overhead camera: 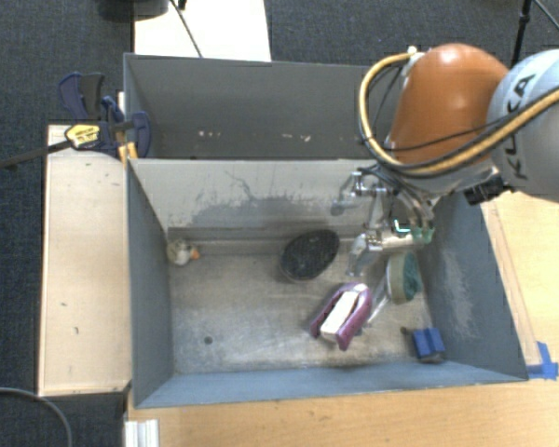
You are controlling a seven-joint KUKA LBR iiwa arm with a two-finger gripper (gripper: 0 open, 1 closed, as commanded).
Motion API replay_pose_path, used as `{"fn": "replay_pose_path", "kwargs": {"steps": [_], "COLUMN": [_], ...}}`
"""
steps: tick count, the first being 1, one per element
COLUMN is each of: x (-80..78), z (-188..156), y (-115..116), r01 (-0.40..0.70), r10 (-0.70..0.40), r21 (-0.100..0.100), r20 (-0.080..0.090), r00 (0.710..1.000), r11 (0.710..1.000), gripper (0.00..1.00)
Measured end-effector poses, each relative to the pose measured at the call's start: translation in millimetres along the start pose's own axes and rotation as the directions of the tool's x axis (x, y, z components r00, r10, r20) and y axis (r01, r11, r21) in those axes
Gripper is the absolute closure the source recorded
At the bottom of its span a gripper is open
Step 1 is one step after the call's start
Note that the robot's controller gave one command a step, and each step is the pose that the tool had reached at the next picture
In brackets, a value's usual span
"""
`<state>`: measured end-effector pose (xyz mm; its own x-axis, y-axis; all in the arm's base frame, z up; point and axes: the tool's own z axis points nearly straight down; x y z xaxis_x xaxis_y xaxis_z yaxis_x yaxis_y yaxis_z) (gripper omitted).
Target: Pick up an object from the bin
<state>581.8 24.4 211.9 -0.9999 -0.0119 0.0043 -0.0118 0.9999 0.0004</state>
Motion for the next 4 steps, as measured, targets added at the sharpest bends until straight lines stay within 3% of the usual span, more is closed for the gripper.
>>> {"fn": "replay_pose_path", "kwargs": {"steps": [1, 2, 3, 4], "x": [6.3, -9.1, -12.8, -10.4], "z": [106.4, 118.6, 115.8, -13.5], "y": [0.4, 15.8, 17.3, 2.4], "r01": [0.008, -0.091, -0.090, -0.055], "r10": [-0.008, 0.091, 0.090, 0.055], "r21": [0.000, -0.002, -0.005, 0.000], "r20": [0.028, 0.039, 0.052, 0.015], "r00": [1.000, 0.995, 0.995, 0.998], "r11": [1.000, 0.996, 0.996, 0.998], "gripper": [0.00, 0.00, 1.00, 1.00]}}
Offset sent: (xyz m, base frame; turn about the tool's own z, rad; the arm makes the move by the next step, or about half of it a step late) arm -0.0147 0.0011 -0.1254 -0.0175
